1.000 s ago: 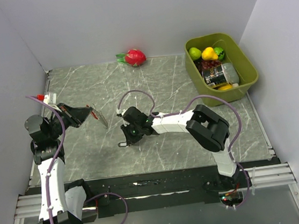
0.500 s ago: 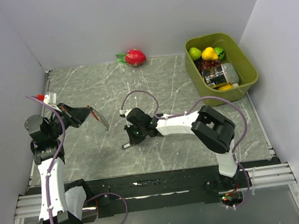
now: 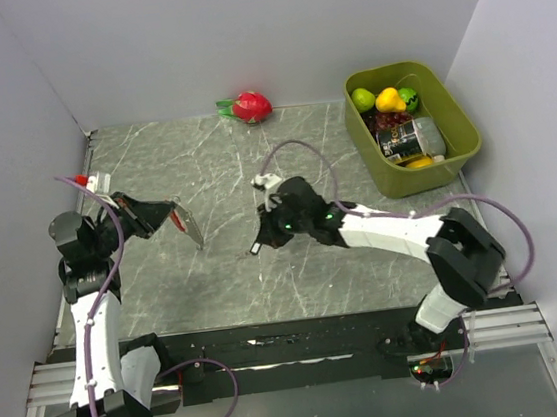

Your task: Put the keys on the keyring

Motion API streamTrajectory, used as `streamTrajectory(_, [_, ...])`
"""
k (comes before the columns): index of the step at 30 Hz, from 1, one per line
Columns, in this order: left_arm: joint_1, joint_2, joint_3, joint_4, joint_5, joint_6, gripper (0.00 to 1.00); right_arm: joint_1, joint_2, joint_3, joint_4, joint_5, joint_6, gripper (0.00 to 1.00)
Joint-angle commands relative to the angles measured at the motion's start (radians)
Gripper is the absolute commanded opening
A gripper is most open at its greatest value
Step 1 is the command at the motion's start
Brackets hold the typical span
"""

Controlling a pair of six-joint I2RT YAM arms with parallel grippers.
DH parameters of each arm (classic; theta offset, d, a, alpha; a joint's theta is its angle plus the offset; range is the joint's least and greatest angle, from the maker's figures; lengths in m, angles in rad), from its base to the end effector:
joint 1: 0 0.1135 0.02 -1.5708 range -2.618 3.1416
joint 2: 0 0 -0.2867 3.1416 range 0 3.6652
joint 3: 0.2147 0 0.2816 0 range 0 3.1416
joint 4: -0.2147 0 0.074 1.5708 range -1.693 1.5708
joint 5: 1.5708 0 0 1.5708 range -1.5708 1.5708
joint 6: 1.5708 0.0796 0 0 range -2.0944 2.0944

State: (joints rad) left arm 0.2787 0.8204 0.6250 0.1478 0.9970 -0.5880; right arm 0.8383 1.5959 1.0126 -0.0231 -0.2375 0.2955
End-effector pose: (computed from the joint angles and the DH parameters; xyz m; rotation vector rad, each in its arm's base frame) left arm 0.2329 -0.0029 0.3231 0.0771 1.6967 -1.0322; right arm 0.2631 0.3205 0.2124 -0.7545 2.1760 0.8775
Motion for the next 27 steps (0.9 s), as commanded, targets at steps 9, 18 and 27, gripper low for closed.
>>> streamTrajectory(9, [-0.176,0.031,0.107,-0.129,-0.118,0.131,0.01,-0.102,-0.217,-0.089,0.066,-0.161,-0.104,0.00])
streamTrajectory(18, [-0.180,0.025,0.128,-0.195,-0.187,0.169,0.01,-0.073,0.115,0.199,-0.129,-0.109,-0.073,0.47])
streamTrajectory(27, [-0.124,-0.027,0.102,-0.191,-0.187,0.162,0.01,-0.024,0.341,0.414,-0.303,-0.033,0.016,0.54])
